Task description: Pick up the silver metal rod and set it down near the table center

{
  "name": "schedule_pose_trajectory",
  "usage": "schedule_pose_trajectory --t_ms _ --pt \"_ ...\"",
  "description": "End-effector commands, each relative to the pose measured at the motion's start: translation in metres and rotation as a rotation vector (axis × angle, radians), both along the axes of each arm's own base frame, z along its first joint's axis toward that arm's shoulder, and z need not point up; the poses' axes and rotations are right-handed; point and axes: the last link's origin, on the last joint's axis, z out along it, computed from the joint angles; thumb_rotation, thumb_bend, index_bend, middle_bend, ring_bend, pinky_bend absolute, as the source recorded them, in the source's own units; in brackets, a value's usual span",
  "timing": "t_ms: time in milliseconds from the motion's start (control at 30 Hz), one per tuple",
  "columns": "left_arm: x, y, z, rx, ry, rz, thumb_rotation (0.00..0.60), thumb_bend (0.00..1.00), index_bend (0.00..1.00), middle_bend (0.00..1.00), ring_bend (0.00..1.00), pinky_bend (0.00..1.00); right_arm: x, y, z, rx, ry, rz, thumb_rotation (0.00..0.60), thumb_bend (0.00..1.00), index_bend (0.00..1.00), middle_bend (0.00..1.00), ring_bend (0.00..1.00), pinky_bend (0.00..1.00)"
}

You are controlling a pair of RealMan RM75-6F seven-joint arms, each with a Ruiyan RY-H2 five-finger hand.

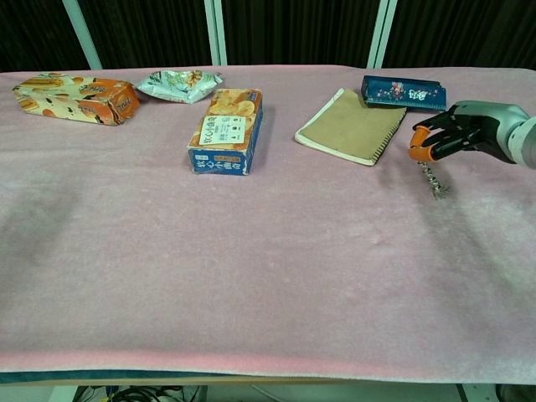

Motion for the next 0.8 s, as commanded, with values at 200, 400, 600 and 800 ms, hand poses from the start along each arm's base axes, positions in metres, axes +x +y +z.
schedule_pose_trajectory --t_ms 200,400,600,800 --pt "0.000 0.000 0.000 0.003 0.001 0.001 0.600 0.22 0.07 0.00 0.00 0.00 0.007 0.007 0.000 0.013 -0.008 0.031 0.600 0.36 0.65 0.05 0.13 0.17" --pt "0.000 0.000 0.000 0.001 0.001 0.001 0.600 0.22 0.07 0.00 0.00 0.00 0.028 0.020 -0.006 0.053 -0.014 0.107 0.600 0.36 0.65 0.05 0.13 0.17" --pt "0.000 0.000 0.001 0.004 -0.002 0.000 0.600 0.22 0.07 0.00 0.00 0.00 0.049 0.039 -0.017 0.110 -0.004 0.178 0.600 0.36 0.65 0.05 0.13 0.17" --pt "0.000 0.000 0.002 0.004 -0.006 -0.002 0.600 0.22 0.07 0.00 0.00 0.00 0.072 0.054 -0.032 0.152 0.007 0.240 0.600 0.36 0.65 0.05 0.13 0.17"
